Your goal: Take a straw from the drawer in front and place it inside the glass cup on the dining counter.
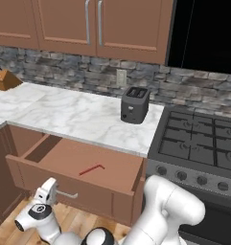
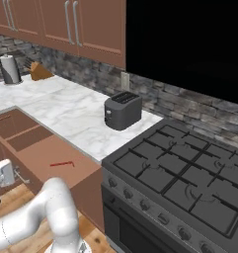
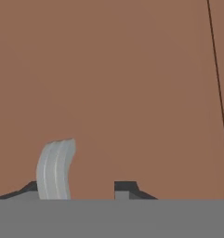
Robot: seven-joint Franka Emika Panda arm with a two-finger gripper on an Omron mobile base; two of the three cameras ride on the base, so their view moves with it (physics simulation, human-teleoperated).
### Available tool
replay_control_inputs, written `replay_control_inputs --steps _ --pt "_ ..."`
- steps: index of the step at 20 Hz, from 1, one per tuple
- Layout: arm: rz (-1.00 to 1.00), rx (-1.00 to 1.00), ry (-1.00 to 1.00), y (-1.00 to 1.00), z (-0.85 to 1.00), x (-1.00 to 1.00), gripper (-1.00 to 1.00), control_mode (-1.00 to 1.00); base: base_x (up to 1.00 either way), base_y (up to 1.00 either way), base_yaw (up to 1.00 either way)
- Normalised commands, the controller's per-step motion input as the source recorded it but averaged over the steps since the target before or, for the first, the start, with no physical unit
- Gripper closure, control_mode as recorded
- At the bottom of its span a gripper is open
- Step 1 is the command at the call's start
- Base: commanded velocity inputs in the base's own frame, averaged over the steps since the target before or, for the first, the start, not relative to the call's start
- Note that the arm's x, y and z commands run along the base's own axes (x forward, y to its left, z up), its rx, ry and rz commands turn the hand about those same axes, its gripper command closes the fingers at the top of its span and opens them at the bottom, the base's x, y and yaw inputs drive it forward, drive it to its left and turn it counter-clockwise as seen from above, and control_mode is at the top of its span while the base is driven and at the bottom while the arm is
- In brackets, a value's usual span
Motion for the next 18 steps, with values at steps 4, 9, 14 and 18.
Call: replay_control_inputs --steps 4,9,14,18 --pt "-0.05 0.00 0.00 0.72 0.02 -0.65 1.00 -1.00 0.00 0.00 0.00" --pt "-0.04 0.00 0.00 0.71 0.00 -0.60 1.00 -1.00 0.00 0.00 0.00" --pt "-0.04 0.00 0.00 0.72 0.00 -0.47 -1.00 -1.00 0.00 0.00 0.00" --pt "-0.05 0.00 0.03 0.52 0.00 -0.10 -1.00 -1.00 0.00 0.00 0.00"
